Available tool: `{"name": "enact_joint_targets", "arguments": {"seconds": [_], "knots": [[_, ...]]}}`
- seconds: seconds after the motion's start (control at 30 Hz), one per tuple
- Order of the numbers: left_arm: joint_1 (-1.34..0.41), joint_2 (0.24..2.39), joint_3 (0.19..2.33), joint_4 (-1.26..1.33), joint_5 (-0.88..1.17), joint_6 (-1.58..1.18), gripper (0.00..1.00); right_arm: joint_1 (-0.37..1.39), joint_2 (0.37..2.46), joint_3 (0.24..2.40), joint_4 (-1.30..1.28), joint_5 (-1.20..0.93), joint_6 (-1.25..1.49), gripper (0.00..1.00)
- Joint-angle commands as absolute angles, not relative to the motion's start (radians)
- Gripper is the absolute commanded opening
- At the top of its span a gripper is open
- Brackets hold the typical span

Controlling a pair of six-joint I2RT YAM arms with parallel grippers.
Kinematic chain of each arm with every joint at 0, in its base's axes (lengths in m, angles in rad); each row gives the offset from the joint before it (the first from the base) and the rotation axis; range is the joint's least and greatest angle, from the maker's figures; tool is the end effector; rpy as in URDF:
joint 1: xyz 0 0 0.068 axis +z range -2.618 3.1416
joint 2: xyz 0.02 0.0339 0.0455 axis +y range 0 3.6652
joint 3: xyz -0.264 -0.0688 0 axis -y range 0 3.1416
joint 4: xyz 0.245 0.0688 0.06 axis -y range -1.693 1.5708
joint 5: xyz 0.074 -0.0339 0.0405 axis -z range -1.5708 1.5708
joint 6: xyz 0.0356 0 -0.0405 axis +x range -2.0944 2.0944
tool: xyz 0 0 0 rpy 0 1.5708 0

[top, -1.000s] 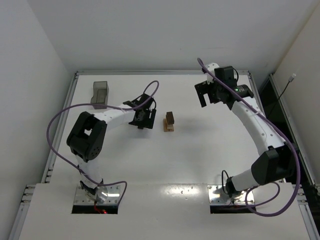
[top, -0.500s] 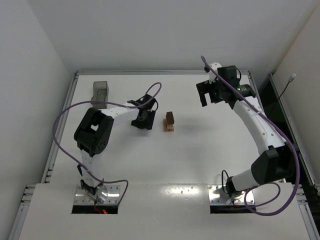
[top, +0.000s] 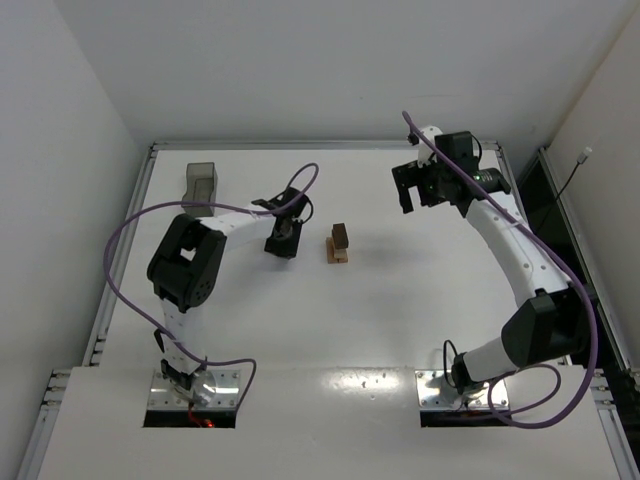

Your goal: Build the wood block tower

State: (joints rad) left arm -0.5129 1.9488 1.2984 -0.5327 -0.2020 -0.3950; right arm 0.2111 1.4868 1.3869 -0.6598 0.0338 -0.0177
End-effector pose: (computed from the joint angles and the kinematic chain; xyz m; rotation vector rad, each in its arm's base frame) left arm 0.3432 -0.1851 0.1575 0.1057 2.7048 0.0135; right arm 0.3201 0.0674 0.3364 -0.2492 2.3173 0.0574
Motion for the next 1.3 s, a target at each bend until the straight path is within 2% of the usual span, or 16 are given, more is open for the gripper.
{"name": "enact_joint_targets", "arguments": {"seconds": [0.0,0.03,0.17,0.23,0.33,0.37,0.5,0.67,0.73,0.77,0.8,0.83,0.87,0.93,1.13,1.27], "knots": [[-0.499,1.939,1.322,-0.517,-0.201,-0.4,0.28,0.206,1.486,1.408,-0.647,0.009,-0.002,1.0],[-0.499,1.939,1.322,-0.517,-0.201,-0.4,0.2,0.206,1.486,1.408,-0.647,0.009,-0.002,1.0],[-0.499,1.902,1.331,-0.508,-0.186,-0.391,0.0,0.206,1.486,1.408,-0.647,0.0,-0.002,1.0],[-0.471,1.852,1.331,-0.489,-0.147,-0.367,0.0,0.206,1.486,1.396,-0.647,-0.027,-0.002,1.0],[-0.378,1.725,1.266,-0.393,0.067,-0.336,0.0,0.206,1.486,1.387,-0.656,-0.165,-0.002,1.0],[-0.349,1.695,1.246,-0.358,0.291,-0.325,0.0,0.206,1.486,1.387,-0.657,-0.207,-0.012,1.0],[-0.262,1.677,1.229,-0.295,0.849,-0.288,0.0,0.206,1.529,1.411,-0.666,-0.452,-0.021,1.0],[-0.224,1.701,1.175,-0.209,1.308,-0.321,0.0,0.206,1.601,1.456,-0.641,-0.76,0.04,1.0],[-0.224,1.748,1.19,-0.297,1.498,-0.254,0.0,0.206,1.64,1.476,-0.606,-0.872,0.081,1.0],[-0.224,1.776,1.265,-0.421,1.54,0.001,0.0,0.206,1.652,1.476,-0.589,-0.909,0.101,0.98],[-0.224,1.81,1.323,-0.808,1.584,0.178,0.0,0.206,1.666,1.485,-0.577,-0.978,0.119,0.95],[-0.212,1.857,1.366,-0.947,1.594,0.304,0.0,0.206,1.677,1.485,-0.549,-1.009,0.155,0.93],[-0.201,1.858,1.365,-0.957,1.603,0.316,0.0,0.206,1.696,1.496,-0.534,-1.035,0.176,0.92],[-0.201,1.821,1.324,-0.728,1.62,0.099,0.0,0.206,1.709,1.496,-0.514,-1.098,0.207,0.9],[-0.201,1.832,1.356,-0.776,1.62,0.12,0.0,0.216,1.7,1.47,-0.491,-1.132,0.218,0.76],[-0.201,1.841,1.384,-0.776,1.62,0.12,0.0,0.25,1.677,1.396,-0.413,-1.132,0.276,0.73]]}}
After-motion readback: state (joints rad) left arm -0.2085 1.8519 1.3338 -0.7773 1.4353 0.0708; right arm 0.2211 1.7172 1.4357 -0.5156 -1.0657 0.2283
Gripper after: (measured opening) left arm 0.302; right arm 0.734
